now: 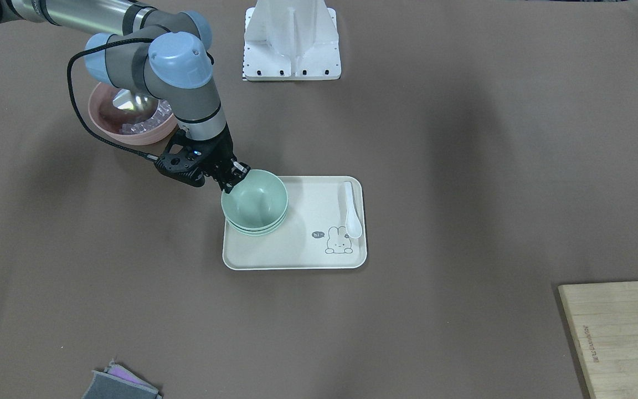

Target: Stack green bowls together

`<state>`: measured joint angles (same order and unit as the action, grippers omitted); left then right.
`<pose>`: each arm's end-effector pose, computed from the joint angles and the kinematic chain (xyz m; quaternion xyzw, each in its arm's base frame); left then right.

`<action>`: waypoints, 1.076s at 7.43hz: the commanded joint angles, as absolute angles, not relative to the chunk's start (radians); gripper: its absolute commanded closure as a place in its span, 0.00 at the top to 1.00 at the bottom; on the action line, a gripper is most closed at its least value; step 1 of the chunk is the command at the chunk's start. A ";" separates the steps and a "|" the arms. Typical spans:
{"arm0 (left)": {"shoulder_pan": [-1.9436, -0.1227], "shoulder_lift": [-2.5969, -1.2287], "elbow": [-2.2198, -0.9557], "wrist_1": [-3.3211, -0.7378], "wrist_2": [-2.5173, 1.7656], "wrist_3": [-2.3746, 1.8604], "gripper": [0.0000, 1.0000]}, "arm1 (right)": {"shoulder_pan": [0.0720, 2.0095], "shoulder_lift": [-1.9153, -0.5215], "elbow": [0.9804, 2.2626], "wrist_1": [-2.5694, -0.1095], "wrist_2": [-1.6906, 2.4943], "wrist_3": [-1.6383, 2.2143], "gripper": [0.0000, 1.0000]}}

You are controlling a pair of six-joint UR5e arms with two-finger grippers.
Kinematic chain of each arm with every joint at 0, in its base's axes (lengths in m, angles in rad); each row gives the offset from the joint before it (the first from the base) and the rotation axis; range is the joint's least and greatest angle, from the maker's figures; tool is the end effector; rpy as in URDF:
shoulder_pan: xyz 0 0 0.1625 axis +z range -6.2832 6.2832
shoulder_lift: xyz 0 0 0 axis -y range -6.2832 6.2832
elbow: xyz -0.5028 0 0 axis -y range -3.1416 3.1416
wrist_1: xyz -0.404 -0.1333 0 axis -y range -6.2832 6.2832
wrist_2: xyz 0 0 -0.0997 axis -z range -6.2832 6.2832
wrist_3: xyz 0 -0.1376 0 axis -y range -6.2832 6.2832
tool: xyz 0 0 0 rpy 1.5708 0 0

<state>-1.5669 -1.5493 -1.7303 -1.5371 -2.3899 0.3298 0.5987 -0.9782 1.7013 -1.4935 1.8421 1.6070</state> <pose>-0.0308 -0.4984 0.6927 0.1117 0.3846 0.1726 0.8999 -0.5638 -0.5014 0.3330 -0.0125 -0.4054 0.2348 0.8834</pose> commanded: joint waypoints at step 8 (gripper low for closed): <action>-1.568 -1.546 -1.724 -1.537 -2.390 0.330 0.98 | 0.799 -1.083 1.831 -1.578 1.984 1.253 1.00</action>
